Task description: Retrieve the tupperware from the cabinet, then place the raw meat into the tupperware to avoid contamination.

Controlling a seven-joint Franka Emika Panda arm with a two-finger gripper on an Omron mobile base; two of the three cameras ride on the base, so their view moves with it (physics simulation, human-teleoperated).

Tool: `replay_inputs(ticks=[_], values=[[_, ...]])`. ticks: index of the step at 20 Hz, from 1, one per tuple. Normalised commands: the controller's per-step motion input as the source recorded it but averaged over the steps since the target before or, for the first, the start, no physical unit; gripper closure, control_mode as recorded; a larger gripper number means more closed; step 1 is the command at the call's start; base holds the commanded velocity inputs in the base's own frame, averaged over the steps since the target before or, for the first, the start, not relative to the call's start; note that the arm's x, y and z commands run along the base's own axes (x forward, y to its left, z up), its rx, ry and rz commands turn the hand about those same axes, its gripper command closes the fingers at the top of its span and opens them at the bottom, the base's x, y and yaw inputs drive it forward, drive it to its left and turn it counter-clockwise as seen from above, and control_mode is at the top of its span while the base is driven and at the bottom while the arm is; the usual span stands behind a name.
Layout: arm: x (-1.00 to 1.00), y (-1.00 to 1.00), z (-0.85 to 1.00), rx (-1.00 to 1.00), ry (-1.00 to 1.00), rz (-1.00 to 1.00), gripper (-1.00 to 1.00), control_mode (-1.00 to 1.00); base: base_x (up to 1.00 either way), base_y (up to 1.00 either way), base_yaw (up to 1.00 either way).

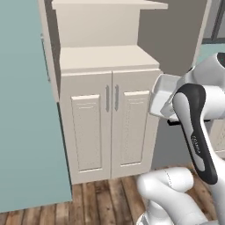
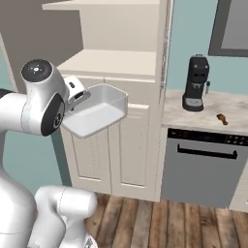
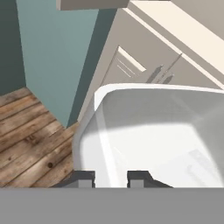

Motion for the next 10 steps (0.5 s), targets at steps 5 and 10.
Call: replay_inputs(ticks=[5,10], values=[[0.00,0.00,0.00,0.00,0.00,0.00,1.00,1.00,-0.27,-0.42,0.02],[0.00,0.00,0.00,0.00,0.00,0.00,1.00,1.00,-0.03,-0.51,0.01]])
